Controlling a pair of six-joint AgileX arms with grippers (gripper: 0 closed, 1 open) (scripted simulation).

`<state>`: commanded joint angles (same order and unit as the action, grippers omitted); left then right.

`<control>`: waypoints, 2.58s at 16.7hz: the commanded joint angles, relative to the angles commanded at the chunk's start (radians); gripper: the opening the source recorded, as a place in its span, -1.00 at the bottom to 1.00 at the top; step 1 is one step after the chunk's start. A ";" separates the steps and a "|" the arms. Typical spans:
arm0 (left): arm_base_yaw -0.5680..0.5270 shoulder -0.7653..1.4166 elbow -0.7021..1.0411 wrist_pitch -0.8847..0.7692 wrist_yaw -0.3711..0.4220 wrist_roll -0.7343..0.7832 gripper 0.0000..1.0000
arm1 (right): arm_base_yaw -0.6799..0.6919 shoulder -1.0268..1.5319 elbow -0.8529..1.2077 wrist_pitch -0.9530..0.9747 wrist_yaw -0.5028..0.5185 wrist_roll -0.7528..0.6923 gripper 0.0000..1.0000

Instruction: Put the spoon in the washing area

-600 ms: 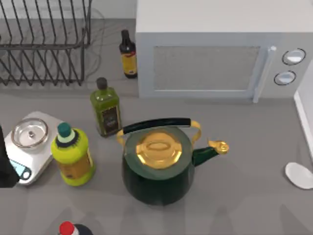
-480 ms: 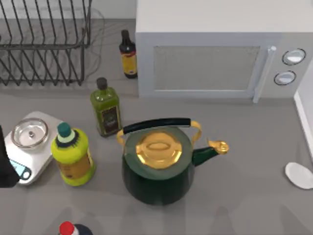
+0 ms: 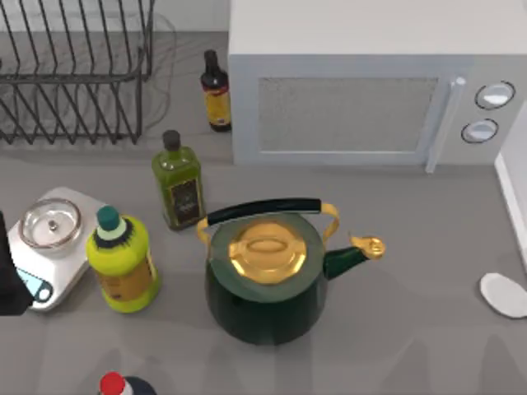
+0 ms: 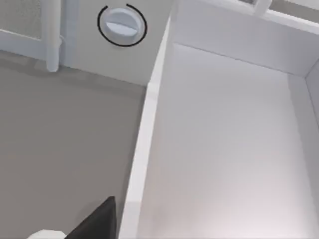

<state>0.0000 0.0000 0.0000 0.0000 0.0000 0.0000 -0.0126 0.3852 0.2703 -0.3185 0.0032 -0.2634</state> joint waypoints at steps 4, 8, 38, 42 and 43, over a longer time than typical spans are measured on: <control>0.000 0.000 0.000 0.000 0.000 0.000 1.00 | -0.008 0.375 0.205 -0.268 -0.001 -0.207 1.00; 0.000 0.000 0.000 0.000 0.000 0.000 1.00 | -0.017 0.700 0.397 -0.512 -0.001 -0.400 1.00; 0.000 0.000 0.000 0.000 0.000 0.000 1.00 | -0.025 1.221 0.350 -0.268 0.002 -0.591 0.85; 0.000 0.000 0.000 0.000 0.000 0.000 1.00 | -0.025 1.221 0.350 -0.268 0.002 -0.591 0.25; 0.000 0.000 0.000 0.000 0.000 0.000 1.00 | -0.025 1.221 0.350 -0.268 0.002 -0.591 0.10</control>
<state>0.0000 0.0000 0.0000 0.0000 0.0000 0.0000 -0.0371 1.6065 0.6201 -0.5862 0.0051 -0.8540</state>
